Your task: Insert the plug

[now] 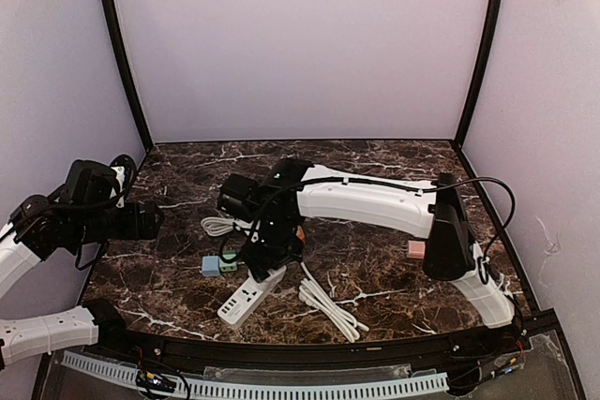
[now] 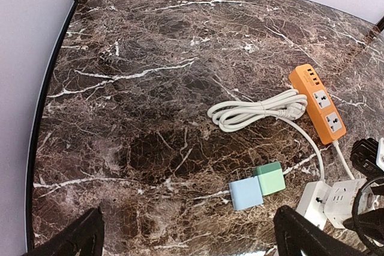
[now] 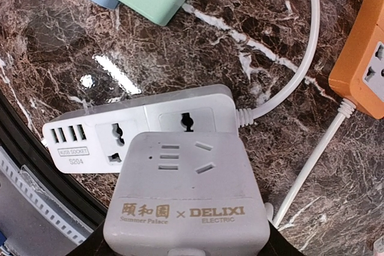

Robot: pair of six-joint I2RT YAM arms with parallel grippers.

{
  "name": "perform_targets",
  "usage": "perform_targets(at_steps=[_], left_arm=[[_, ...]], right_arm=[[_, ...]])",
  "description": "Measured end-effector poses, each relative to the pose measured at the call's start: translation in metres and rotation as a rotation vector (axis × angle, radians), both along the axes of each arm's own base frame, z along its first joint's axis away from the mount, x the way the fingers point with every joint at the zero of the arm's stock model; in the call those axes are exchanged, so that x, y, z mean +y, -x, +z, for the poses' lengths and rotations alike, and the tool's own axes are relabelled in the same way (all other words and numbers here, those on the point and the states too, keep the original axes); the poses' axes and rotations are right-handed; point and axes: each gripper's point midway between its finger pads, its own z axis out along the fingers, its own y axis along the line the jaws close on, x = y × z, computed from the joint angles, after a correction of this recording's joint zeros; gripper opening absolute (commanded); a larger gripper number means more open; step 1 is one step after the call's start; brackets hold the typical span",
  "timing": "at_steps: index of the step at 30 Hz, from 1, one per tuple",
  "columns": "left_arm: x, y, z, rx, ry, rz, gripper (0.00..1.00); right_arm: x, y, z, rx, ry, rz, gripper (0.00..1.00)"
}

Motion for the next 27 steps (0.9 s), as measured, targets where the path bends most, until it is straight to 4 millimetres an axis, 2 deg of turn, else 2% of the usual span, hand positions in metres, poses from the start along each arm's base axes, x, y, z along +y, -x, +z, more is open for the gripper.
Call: perform_targets(at_steps=[27], left_arm=[[-0.0002, -0.0001, -0.0004, 0.002, -0.001, -0.001, 0.99]], right_arm=[[0.0021, -0.0034, -0.003, -0.024, 0.031, 0.105, 0.0]])
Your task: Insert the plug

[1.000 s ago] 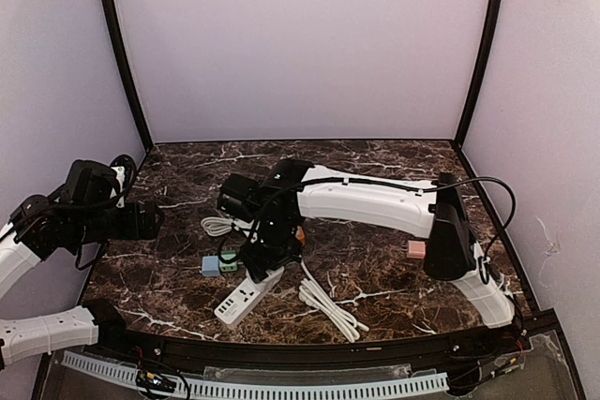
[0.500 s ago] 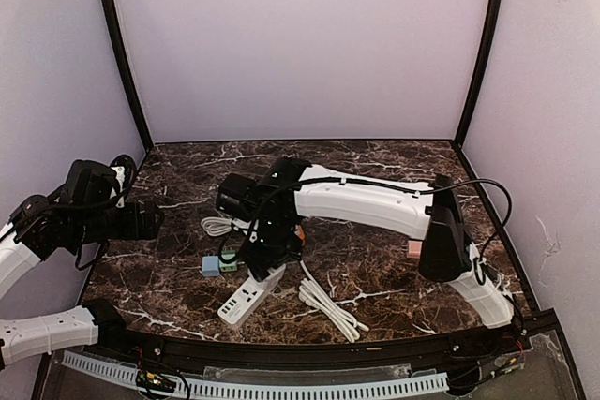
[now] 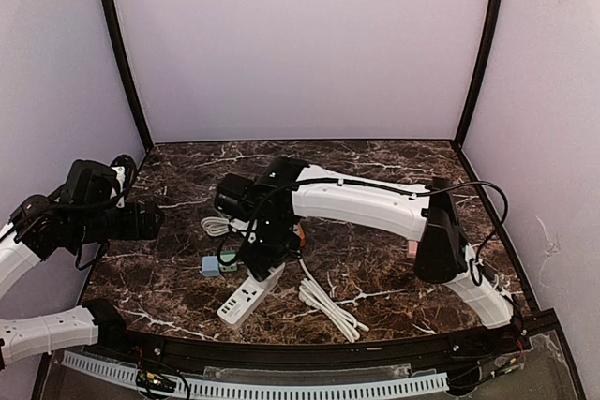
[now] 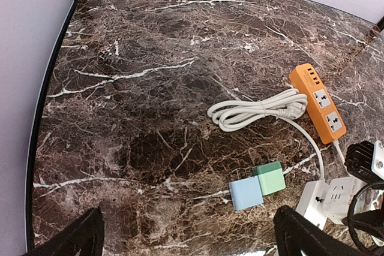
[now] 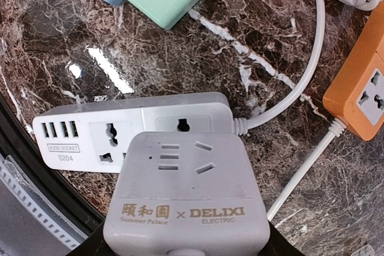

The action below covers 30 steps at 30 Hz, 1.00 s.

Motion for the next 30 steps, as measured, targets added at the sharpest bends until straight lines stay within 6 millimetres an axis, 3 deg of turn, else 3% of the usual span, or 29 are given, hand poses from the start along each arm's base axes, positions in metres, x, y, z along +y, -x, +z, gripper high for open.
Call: perform_targets(at_steps=[13, 21, 30], left_arm=[[-0.007, 0.0, -0.004, 0.023, 0.007, -0.027, 0.99], [-0.033, -0.004, -0.027, 0.142, 0.029, -0.116, 0.99], [-0.051, -0.003, -0.026, 0.162, 0.093, -0.18, 0.99]], right_arm=[[-0.001, 0.001, -0.002, 0.011, 0.007, 0.008, 0.0], [-0.036, 0.004, -0.001, -0.012, 0.042, -0.031, 0.0], [-0.067, 0.005, -0.001, -0.02, 0.098, -0.03, 0.0]])
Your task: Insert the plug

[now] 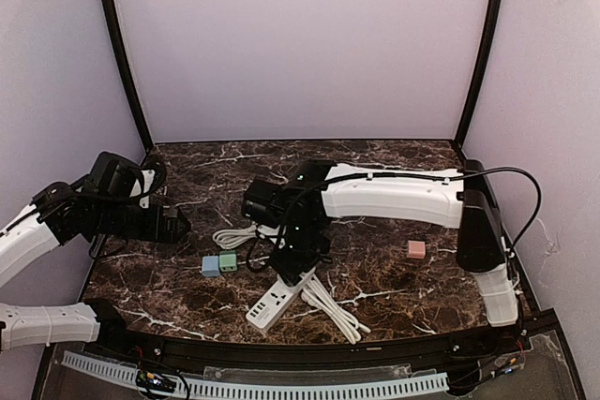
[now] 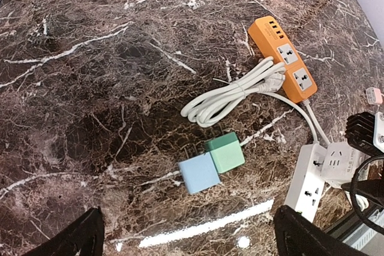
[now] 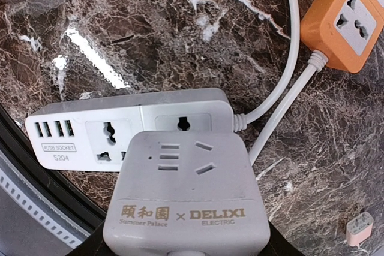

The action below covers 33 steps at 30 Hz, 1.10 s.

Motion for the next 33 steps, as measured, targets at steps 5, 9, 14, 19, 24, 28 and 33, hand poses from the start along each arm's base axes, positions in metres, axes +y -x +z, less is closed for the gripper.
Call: perform_targets(at_steps=[5, 9, 14, 19, 24, 28, 33], left_arm=[[-0.001, 0.0, 0.004, -0.01, -0.005, -0.018, 0.99], [0.001, 0.001, 0.007, -0.025, 0.0, -0.018, 0.99], [0.004, 0.001, 0.007, -0.034, -0.008, -0.008, 0.99], [0.006, 0.001, 0.004, -0.035, -0.019, 0.001, 0.99], [0.008, 0.0, 0.004, -0.039, -0.026, 0.008, 0.99], [0.009, -0.001, 0.004, -0.043, -0.032, 0.013, 0.99], [0.01, -0.001, 0.005, -0.046, -0.036, 0.018, 0.99]], right_arm=[[0.006, -0.002, 0.0, 0.006, 0.013, 0.043, 0.0], [0.014, -0.002, -0.009, 0.026, 0.026, 0.058, 0.0], [0.016, -0.001, -0.01, 0.056, 0.031, 0.053, 0.0], [0.016, -0.002, -0.01, 0.069, 0.033, 0.048, 0.0], [0.016, -0.004, -0.01, 0.077, 0.037, 0.037, 0.0], [0.02, -0.005, -0.013, 0.096, 0.037, 0.024, 0.0], [0.025, -0.005, -0.016, 0.12, 0.035, 0.006, 0.0]])
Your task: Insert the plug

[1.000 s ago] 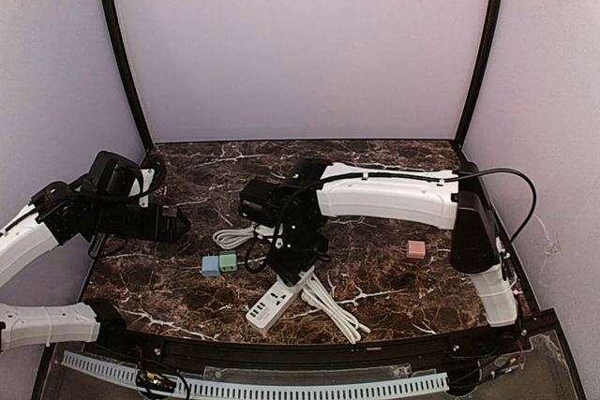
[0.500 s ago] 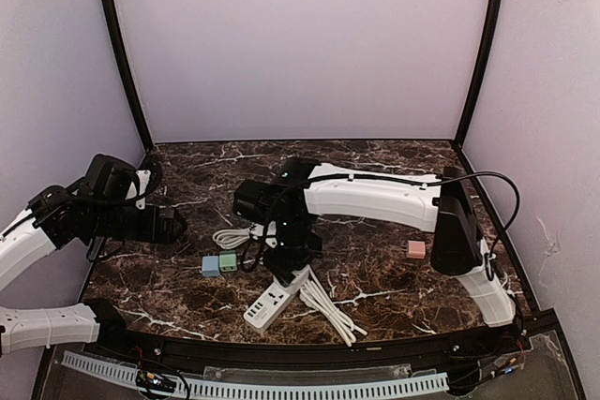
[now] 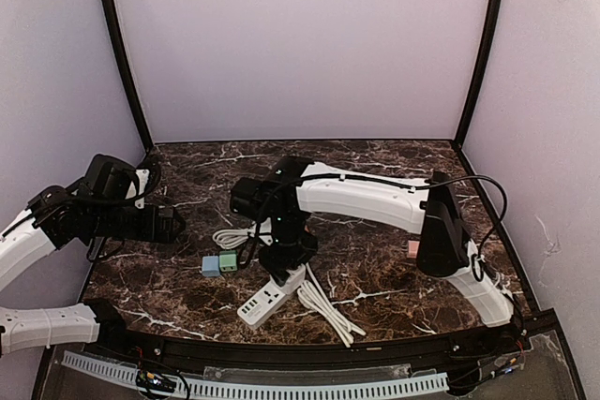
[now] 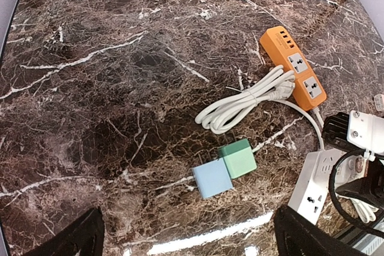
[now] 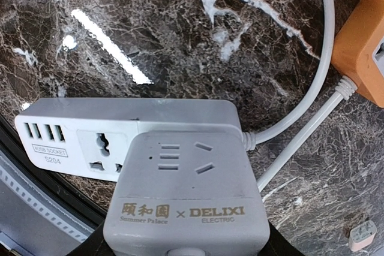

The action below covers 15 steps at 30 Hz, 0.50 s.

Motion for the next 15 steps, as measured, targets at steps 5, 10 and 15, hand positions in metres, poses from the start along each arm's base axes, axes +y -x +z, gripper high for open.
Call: perform_targets(at_steps=[5, 10, 15], left_arm=[[0.001, -0.0004, 0.0002, -0.003, -0.004, 0.004, 0.99], [0.0013, -0.0005, 0.0004, -0.004, -0.004, 0.005, 0.99], [0.0012, -0.0005, 0.0005, -0.004, -0.004, 0.005, 0.99]], right_arm=[[0.0005, -0.0001, -0.0003, 0.006, 0.008, -0.007, 0.0], [0.0014, -0.0005, -0.0009, 0.01, 0.015, -0.013, 0.0], [0.0025, -0.0009, -0.0019, 0.014, 0.025, -0.035, 0.0]])
